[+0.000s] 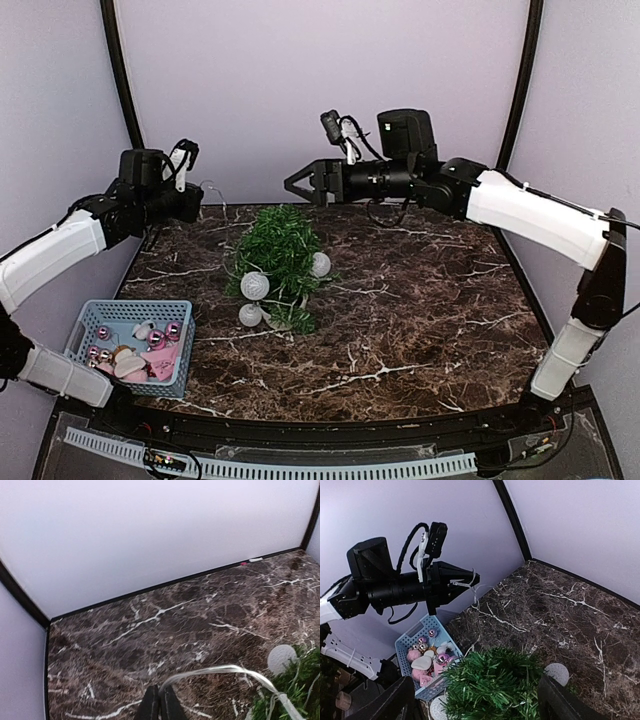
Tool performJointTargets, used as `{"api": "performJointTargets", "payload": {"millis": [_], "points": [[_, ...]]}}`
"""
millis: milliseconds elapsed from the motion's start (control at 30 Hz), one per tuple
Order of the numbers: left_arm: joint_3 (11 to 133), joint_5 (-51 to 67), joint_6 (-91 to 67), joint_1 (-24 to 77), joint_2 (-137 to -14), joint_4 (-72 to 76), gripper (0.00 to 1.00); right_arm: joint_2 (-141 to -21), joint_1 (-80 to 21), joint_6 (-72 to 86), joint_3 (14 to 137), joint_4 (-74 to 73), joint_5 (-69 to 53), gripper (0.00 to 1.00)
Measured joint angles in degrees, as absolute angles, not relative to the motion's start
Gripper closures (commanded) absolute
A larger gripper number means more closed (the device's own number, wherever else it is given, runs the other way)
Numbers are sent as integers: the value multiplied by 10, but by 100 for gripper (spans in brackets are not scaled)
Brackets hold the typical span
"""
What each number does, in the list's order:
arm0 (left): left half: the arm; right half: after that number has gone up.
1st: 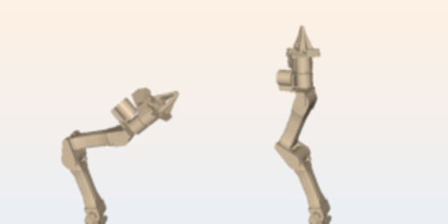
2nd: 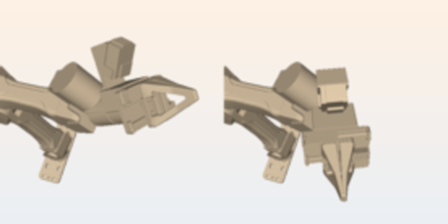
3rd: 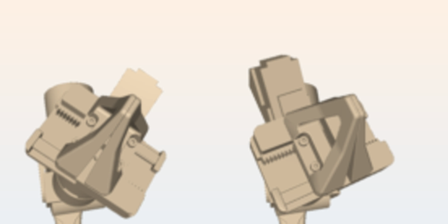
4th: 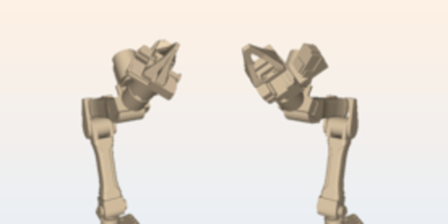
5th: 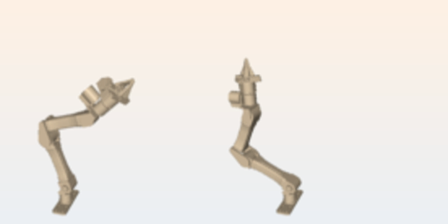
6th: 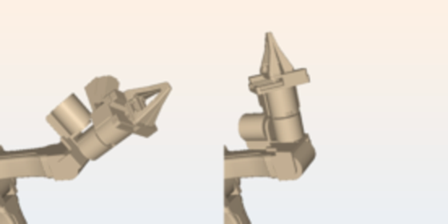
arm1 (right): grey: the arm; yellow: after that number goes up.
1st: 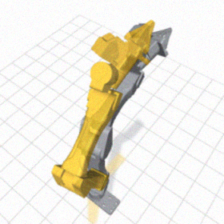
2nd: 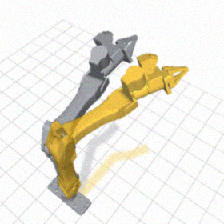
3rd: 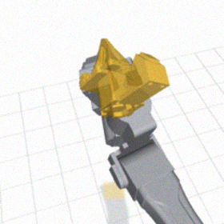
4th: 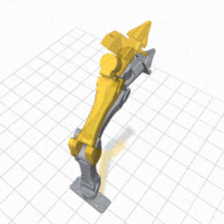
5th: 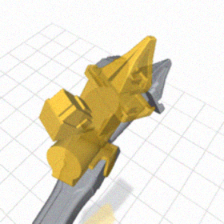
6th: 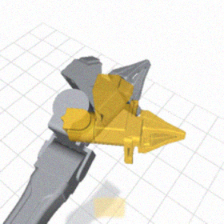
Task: Decorate the small christmas tree
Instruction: Wrap the side of the string light in the gap of the branches.
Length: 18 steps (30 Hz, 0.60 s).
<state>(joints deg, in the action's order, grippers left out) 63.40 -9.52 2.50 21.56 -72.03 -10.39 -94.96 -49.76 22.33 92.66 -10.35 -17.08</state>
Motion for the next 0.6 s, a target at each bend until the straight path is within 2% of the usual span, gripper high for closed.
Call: {"api": "performJointTargets", "payload": {"millis": [267, 600], "points": [[740, 83, 76, 215, -832, -41, 100, -1075, -474, 146, 1046, -114, -257, 21], [786, 300, 84, 215, -891, 8, 100, -1103, -427, 186, 1058, -51, -268, 17]]}}
